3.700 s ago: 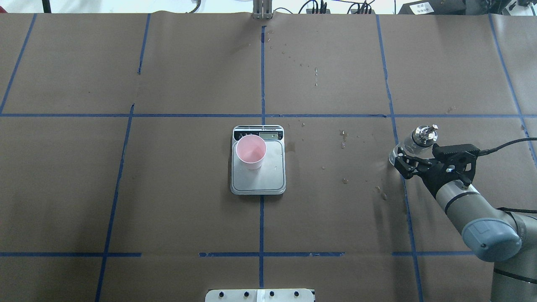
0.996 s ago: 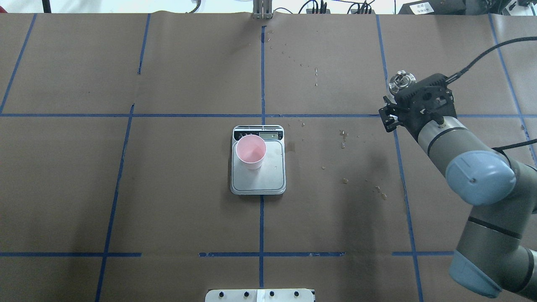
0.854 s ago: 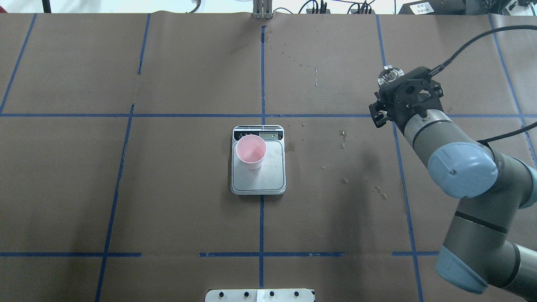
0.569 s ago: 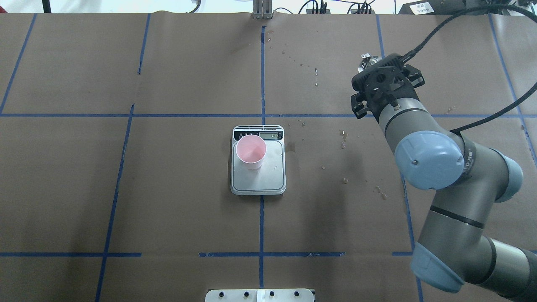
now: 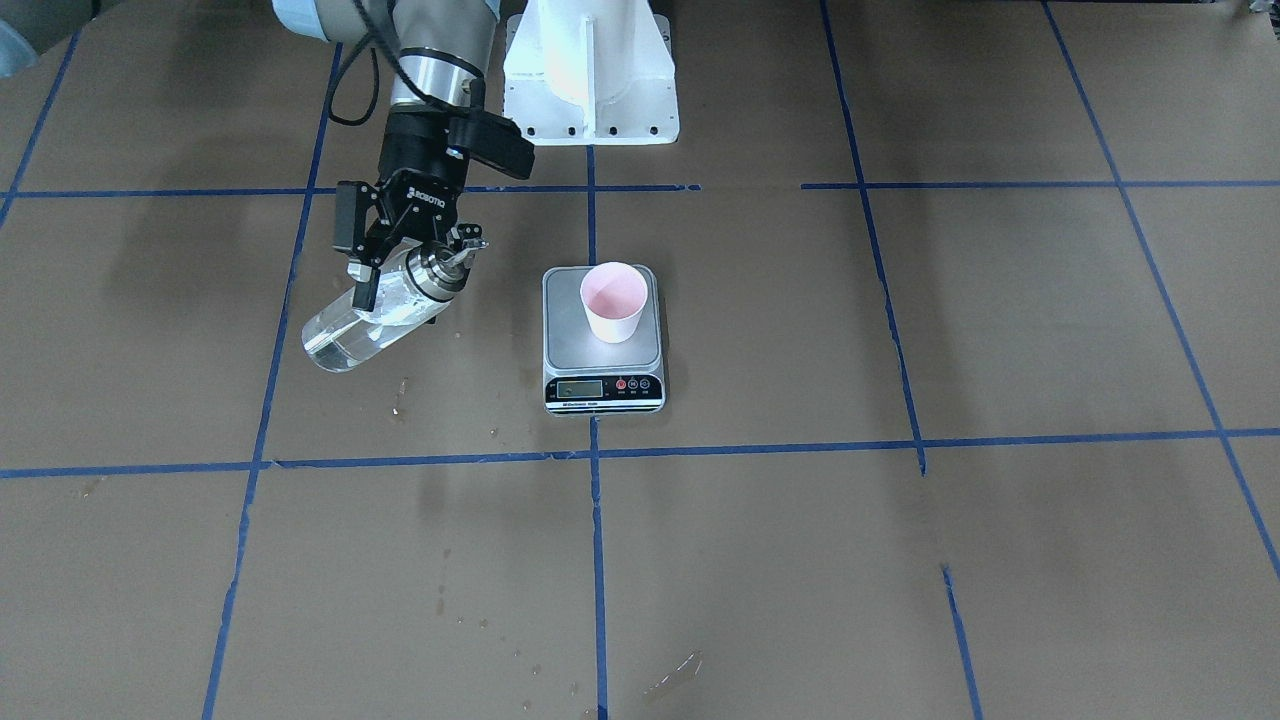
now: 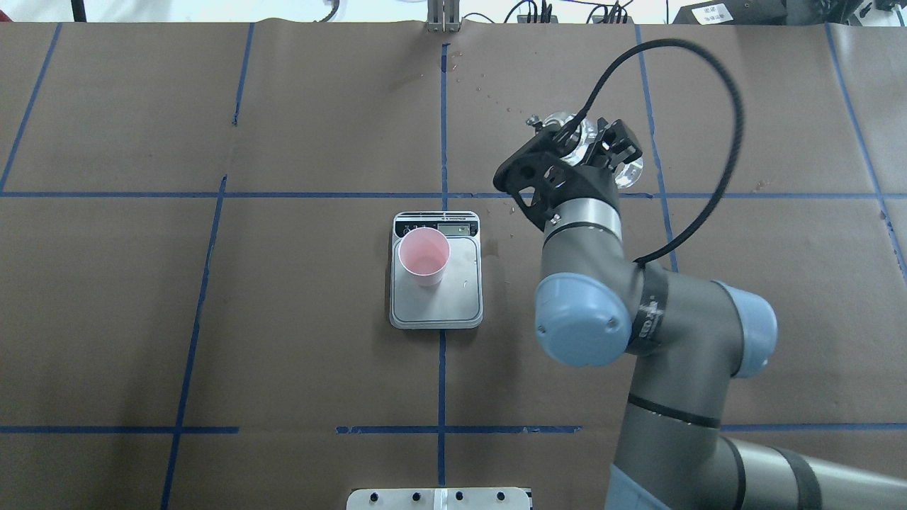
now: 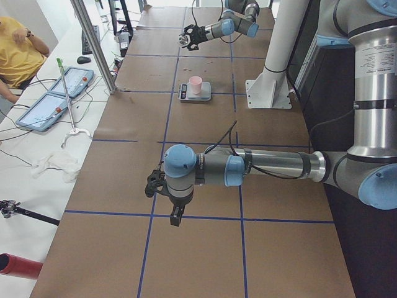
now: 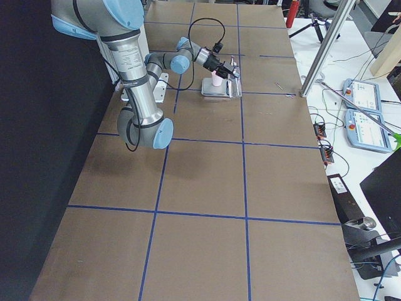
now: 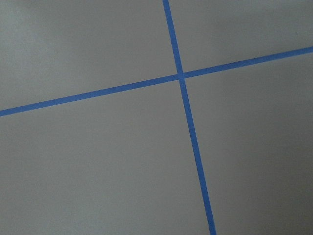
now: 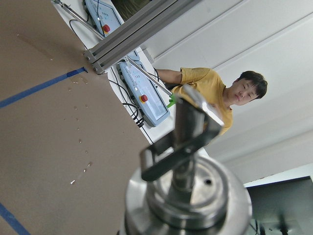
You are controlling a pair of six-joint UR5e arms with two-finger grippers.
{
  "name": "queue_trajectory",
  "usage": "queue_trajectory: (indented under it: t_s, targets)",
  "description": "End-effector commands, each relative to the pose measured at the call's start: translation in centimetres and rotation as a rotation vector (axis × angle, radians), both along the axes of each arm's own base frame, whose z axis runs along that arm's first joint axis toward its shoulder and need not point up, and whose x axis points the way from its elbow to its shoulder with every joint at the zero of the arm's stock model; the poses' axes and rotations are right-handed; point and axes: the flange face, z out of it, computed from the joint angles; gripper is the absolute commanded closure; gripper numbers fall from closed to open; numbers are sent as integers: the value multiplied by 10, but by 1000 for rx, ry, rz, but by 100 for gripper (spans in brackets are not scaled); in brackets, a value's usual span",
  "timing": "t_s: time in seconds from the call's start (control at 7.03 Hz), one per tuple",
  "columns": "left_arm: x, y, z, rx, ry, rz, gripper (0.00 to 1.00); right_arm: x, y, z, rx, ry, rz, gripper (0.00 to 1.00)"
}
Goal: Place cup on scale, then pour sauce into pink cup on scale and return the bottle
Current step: 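Carry the bottle with the right gripper over the pink cup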
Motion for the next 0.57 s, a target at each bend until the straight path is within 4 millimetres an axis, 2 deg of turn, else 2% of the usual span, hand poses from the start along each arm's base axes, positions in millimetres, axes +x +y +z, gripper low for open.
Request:
queue_trajectory:
  t_s: [0.0, 0.14, 0.28, 0.43]
  targets:
    - [0, 0, 0, -1, 0, 1, 0, -39, 14, 9, 97, 250, -20, 100]
    - [0, 1, 1, -2, 0, 1, 0, -66, 5, -9, 115, 321, -20, 100]
    - [0, 3, 3, -5, 0, 1, 0, -89, -2, -4, 125, 378, -8, 100]
    - [0, 3, 3, -5, 0, 1, 0, -92, 1, -2, 151, 489, -25, 100]
